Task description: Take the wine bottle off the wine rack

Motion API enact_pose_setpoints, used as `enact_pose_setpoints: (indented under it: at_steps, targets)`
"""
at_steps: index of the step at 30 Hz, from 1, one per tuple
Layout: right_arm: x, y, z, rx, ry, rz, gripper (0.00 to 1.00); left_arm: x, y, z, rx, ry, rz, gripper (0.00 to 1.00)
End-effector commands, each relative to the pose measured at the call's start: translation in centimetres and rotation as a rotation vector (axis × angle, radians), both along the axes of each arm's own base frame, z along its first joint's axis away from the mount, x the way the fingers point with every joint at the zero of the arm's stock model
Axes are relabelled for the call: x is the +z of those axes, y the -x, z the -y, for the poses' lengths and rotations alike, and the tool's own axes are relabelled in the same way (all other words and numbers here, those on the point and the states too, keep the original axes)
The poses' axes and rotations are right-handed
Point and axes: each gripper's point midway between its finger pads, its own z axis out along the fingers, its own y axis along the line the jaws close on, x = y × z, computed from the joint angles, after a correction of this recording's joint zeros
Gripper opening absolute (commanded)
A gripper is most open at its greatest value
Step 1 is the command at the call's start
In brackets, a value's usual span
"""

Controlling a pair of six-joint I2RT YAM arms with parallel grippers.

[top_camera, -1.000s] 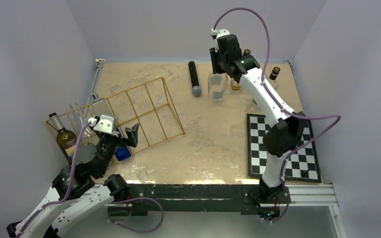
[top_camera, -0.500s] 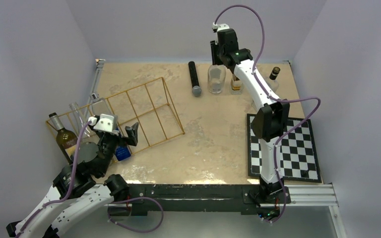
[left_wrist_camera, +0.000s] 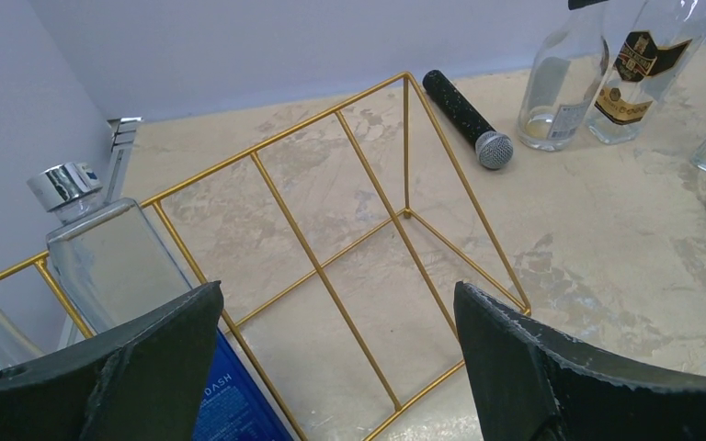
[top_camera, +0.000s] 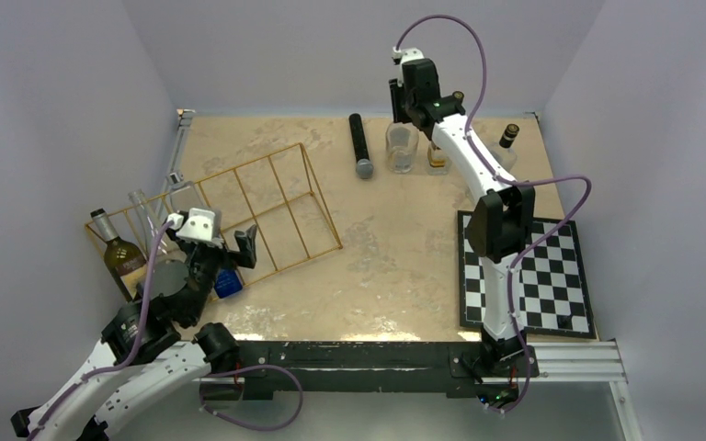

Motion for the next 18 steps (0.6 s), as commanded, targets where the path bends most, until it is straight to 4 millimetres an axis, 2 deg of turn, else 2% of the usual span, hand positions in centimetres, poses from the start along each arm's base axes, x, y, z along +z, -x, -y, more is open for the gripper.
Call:
enact_pose_setpoints:
  at_steps: [1,5,8,13,18]
  targets:
    - [10.1,-1.4,0.4,-0.028,-0.077,0.294,0.30,0.6,-0.2,-0.2,0.024,0.006,0.003,0.99]
    - [10.0,-1.2,0.7,-0.040,-0.073,0.289,0.41,0.2,-0.5,-0.1,0.033,-0.010,-0.013,0.99]
    - [11.4,-0.2,0.9,-0.044,-0.089,0.298,0.63,-0.2,-0.8,-0.3,0.067,-0.030,-0.045,0.99]
    - [15.4,3.1,0.4,0.058,-0.124,0.324,0.79,-1.6,-1.8,-0.1,0.148,-0.072,-0.168,0.99]
    - [17.1,8.4,0.0,0.153,-0.195,0.295,0.84,-1.7,-3.0,-1.1,0.251,-0.048,-0.247,0.97]
